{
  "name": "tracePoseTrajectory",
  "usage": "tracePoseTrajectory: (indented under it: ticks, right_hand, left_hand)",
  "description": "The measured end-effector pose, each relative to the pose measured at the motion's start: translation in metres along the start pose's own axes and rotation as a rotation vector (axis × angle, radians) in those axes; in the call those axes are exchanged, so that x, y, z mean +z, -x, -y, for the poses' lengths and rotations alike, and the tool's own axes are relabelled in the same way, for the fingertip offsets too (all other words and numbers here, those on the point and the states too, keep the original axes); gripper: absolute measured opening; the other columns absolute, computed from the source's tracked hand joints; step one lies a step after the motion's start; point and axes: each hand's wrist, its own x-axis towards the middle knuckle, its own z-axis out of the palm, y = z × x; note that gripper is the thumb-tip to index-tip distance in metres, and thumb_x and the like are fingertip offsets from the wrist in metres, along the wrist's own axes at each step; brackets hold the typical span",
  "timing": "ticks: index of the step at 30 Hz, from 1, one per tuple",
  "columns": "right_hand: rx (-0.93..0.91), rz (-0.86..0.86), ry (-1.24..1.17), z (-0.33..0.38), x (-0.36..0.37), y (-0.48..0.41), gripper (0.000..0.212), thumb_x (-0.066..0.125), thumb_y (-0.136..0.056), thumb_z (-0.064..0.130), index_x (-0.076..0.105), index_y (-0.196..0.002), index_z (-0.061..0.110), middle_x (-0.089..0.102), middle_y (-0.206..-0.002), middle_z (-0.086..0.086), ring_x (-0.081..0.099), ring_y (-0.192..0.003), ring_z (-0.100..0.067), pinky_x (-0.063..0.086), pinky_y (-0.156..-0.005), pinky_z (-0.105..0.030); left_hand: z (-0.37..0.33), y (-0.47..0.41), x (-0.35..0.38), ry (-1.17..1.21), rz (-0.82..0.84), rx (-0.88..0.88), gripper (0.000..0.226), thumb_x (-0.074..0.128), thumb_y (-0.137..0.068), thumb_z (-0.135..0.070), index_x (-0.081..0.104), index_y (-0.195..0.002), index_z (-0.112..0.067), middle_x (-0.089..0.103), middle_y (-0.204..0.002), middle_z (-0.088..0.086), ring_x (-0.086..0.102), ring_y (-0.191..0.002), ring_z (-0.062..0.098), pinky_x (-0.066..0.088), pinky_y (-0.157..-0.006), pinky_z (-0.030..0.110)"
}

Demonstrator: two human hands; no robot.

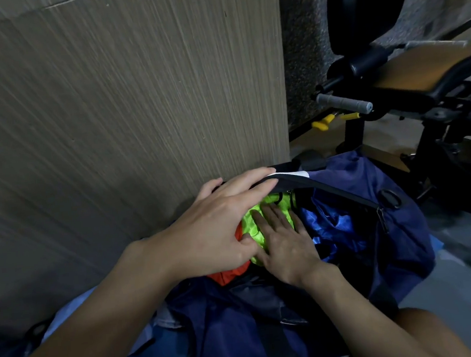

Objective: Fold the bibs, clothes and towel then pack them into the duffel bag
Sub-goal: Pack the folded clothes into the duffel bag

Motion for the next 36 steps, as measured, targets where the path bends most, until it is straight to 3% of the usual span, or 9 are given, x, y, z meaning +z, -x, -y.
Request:
tracePoseTrajectory:
  ticks: [3, 5, 7, 10, 14, 17, 23, 27, 36]
  right_hand:
    - [-0.019, -0.018, 0.024, 0.004, -0.009, 0.004, 0.096, -0.014, -0.075, 0.073, 0.007, -0.156, 0.025, 0.003, -0.165, 0.0, -0.007, -0.151, -0.015, -0.004, -0.121, -0.045]
    - [-0.039, -0.143, 0.029, 0.009, -0.021, 0.01, 0.087, -0.001, -0.082, 0.064, 0.029, -0.151, 0.021, 0.027, -0.159, -0.004, 0.016, -0.149, -0.018, 0.003, -0.119, -0.043]
    - [-0.054, -0.339, 0.083, 0.008, -0.034, 0.019, 0.066, 0.018, -0.093, 0.055, 0.055, -0.134, 0.019, 0.056, -0.139, -0.004, 0.043, -0.136, -0.021, 0.018, -0.112, -0.044]
    - [0.01, -0.476, 0.169, -0.01, -0.042, 0.033, 0.049, 0.033, -0.096, 0.05, 0.064, -0.12, 0.02, 0.064, -0.125, -0.002, 0.05, -0.128, -0.023, 0.027, -0.107, -0.05]
    - [0.251, -0.295, 0.134, -0.034, -0.04, 0.05, 0.069, 0.019, -0.089, 0.06, 0.045, -0.141, 0.023, 0.044, -0.146, -0.014, 0.041, -0.133, -0.036, 0.031, -0.107, -0.056]
    - [0.254, -0.164, 0.047, -0.042, -0.031, 0.051, 0.075, 0.015, -0.09, 0.063, 0.031, -0.149, 0.019, 0.032, -0.151, -0.027, 0.035, -0.135, -0.042, 0.033, -0.109, -0.05]
    - [0.142, 0.102, 0.039, -0.047, -0.013, 0.056, 0.091, -0.002, -0.082, 0.076, -0.003, -0.155, 0.022, 0.003, -0.161, -0.024, 0.003, -0.15, -0.034, 0.007, -0.121, -0.042]
    - [0.108, 0.132, 0.037, -0.046, -0.011, 0.057, 0.101, -0.013, -0.069, 0.076, -0.007, -0.155, 0.024, -0.003, -0.162, -0.019, -0.005, -0.15, -0.032, 0.004, -0.12, -0.043]
    - [0.105, 0.046, -0.136, -0.06, -0.009, 0.052, 0.099, -0.006, -0.072, 0.083, 0.005, -0.155, 0.029, 0.012, -0.162, -0.016, 0.006, -0.15, -0.029, 0.009, -0.121, -0.042]
  left_hand:
    - [0.001, -0.001, 0.0, -0.013, -0.006, -0.009, 0.086, 0.054, -0.076, -0.024, 0.024, -0.157, -0.024, 0.009, -0.161, -0.024, 0.017, -0.145, -0.004, 0.012, -0.121, 0.05]
    - [-0.001, -0.004, -0.001, -0.014, -0.015, -0.028, 0.086, 0.049, -0.075, -0.027, 0.023, -0.157, -0.025, 0.008, -0.161, -0.024, 0.013, -0.147, -0.004, 0.012, -0.121, 0.049]
    - [-0.003, -0.008, -0.002, -0.001, -0.026, -0.055, 0.085, 0.047, -0.075, -0.03, 0.023, -0.157, -0.026, 0.008, -0.161, -0.025, 0.011, -0.147, -0.005, 0.012, -0.121, 0.047]
    - [-0.006, -0.011, -0.002, 0.016, -0.026, -0.082, 0.086, 0.046, -0.075, -0.033, 0.022, -0.157, -0.027, 0.008, -0.16, -0.027, 0.011, -0.145, -0.007, 0.012, -0.121, 0.046]
    - [-0.011, -0.017, -0.001, 0.025, -0.029, -0.091, 0.087, 0.045, -0.073, -0.034, 0.025, -0.157, -0.025, 0.011, -0.161, -0.024, 0.015, -0.145, -0.005, 0.014, -0.12, 0.048]
    - [-0.014, -0.02, 0.002, 0.026, -0.021, -0.089, 0.087, 0.045, -0.072, -0.034, 0.026, -0.156, -0.025, 0.012, -0.16, -0.023, 0.016, -0.145, -0.005, 0.015, -0.12, 0.049]
    - [-0.016, -0.022, 0.003, 0.015, -0.013, -0.086, 0.086, 0.045, -0.073, -0.034, 0.025, -0.156, -0.027, 0.011, -0.159, -0.026, 0.014, -0.144, -0.008, 0.014, -0.12, 0.048]
    - [-0.016, -0.023, 0.003, 0.017, -0.005, -0.082, 0.086, 0.045, -0.073, -0.036, 0.025, -0.156, -0.027, 0.011, -0.159, -0.027, 0.015, -0.143, -0.008, 0.014, -0.121, 0.047]
    - [-0.013, -0.018, 0.004, 0.002, 0.005, -0.079, 0.086, 0.041, -0.072, -0.041, 0.026, -0.156, -0.03, 0.011, -0.159, -0.027, 0.012, -0.144, -0.009, 0.013, -0.121, 0.046]
